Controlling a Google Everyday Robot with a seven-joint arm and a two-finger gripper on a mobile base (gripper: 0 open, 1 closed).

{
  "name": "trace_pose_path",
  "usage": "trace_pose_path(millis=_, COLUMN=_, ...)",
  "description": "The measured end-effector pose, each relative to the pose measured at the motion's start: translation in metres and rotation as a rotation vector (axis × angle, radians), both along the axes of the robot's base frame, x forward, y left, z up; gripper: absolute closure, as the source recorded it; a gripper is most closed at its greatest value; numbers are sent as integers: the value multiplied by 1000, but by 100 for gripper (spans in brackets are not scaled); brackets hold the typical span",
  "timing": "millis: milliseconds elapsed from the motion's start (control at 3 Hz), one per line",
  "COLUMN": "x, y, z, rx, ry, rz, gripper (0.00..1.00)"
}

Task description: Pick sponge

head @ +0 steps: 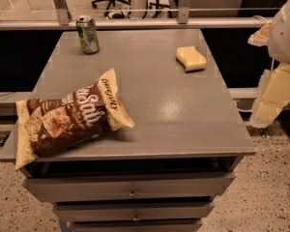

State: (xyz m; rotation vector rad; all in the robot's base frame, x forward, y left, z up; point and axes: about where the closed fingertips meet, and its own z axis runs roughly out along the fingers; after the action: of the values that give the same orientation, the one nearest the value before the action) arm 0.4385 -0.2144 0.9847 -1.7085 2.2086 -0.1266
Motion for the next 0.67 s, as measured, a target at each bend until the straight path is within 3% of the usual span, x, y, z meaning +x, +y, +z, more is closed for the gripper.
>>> trace_pose_path(millis=667, x=15, y=-3, z=-4, rx=31, ry=-27, rz=-13, gripper=0)
